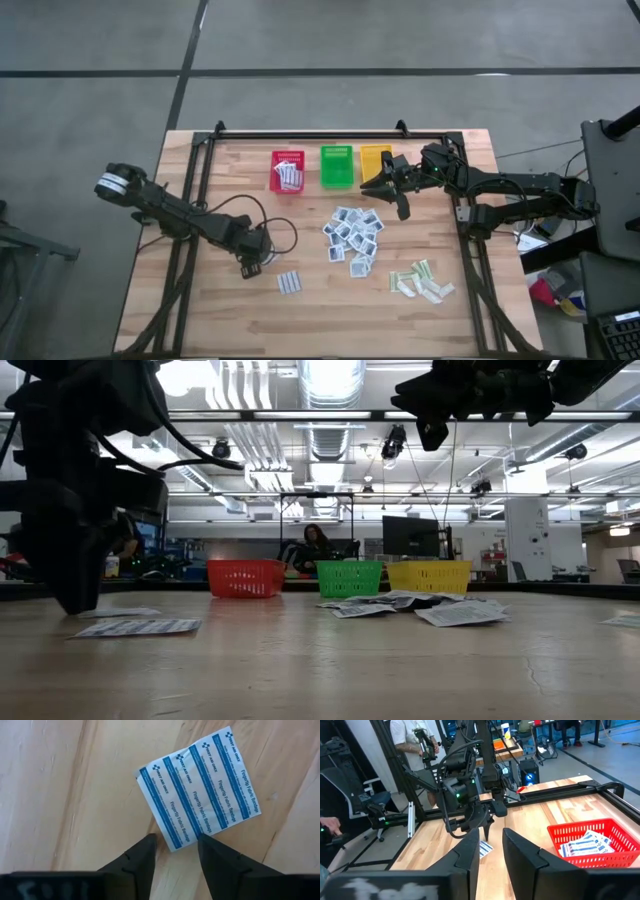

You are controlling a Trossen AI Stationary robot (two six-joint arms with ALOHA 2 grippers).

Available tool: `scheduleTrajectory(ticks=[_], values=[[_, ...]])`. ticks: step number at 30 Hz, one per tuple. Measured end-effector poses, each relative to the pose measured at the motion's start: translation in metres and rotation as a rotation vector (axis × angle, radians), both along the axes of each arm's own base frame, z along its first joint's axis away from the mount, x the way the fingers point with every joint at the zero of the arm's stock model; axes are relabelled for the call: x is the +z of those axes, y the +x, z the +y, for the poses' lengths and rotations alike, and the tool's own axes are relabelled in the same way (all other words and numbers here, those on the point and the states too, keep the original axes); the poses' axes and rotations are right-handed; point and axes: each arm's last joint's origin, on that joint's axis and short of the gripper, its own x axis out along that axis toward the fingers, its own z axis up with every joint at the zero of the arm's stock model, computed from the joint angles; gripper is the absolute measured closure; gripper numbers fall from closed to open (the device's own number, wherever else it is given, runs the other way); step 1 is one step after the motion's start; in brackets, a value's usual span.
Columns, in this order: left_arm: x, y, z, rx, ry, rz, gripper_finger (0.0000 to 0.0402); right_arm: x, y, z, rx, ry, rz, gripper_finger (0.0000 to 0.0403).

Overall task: Pick & Place First Aid Supplies
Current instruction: Put the blue bandage into the red basket

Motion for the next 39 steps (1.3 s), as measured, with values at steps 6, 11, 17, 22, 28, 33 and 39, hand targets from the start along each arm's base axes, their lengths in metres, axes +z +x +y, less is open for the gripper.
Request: scheduleTrajectory(ticks=[6, 11, 17, 22, 28, 33, 39], values=[[0.000, 0.000, 0.001, 0.014, 0.016, -0.009, 0.0296, 0.000, 0.000, 0.000, 0.000, 0.000, 0.000, 0.0334], [-0.001, 0.000, 0.001, 0.018, 0.021, -0.011, 0.0330, 0.000, 0.000, 0.000, 0.000, 0.000, 0.000, 0.0332], [0.000, 0.002, 0.001, 0.033, 0.023, -0.031, 0.0375, 0.000, 0.000, 0.000, 0.000, 0.000, 0.000, 0.0322], [0.001, 0.002, 0.001, 0.050, 0.016, -0.043, 0.0398, 0.000, 0.000, 0.000, 0.000, 0.000, 0.000, 0.0317], [0.016, 0.003, 0.000, 0.060, -0.018, -0.101, 0.0401, 0.000, 0.000, 0.000, 0.000, 0.000, 0.000, 0.0320], [0.038, 0.005, 0.001, 0.084, -0.001, -0.192, 0.0401, 0.000, 0.000, 0.000, -0.002, 0.027, 0.004, 0.0330], [0.080, 0.010, 0.004, 0.145, 0.078, -0.394, 0.0401, 0.000, 0.000, 0.000, -0.011, 0.111, 0.018, 0.0334]])
